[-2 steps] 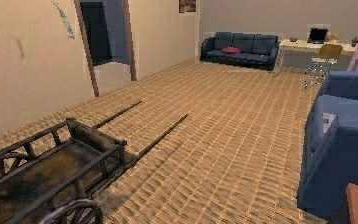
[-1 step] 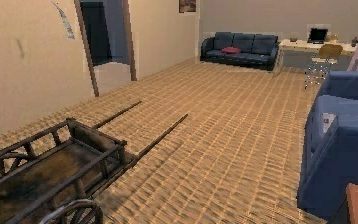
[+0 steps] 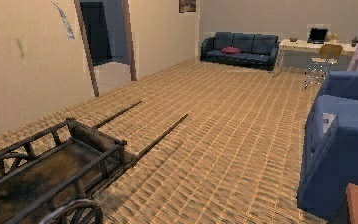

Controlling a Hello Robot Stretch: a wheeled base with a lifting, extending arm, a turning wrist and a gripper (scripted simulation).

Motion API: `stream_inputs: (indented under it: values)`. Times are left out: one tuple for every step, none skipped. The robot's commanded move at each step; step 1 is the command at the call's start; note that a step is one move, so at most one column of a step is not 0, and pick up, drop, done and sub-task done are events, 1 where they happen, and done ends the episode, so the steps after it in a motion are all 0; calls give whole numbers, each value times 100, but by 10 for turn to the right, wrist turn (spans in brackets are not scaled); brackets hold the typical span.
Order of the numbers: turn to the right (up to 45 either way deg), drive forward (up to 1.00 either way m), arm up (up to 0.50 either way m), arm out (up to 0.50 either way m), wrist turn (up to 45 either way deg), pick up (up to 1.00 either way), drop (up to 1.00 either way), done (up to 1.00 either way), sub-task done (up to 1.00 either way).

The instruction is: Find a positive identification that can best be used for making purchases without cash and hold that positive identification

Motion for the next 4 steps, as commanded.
stream_inputs:
  values:
    - [0, 0, 0, 0, 300, 0, 0, 0, 0]
    - [0, 0, -30, 0, 0, 0, 0, 0, 0]
    - [0, 0, 0, 0, 0, 100, 0, 0, 0]
    - [0, 0, 10, 0, 0, 0, 0, 0, 0]
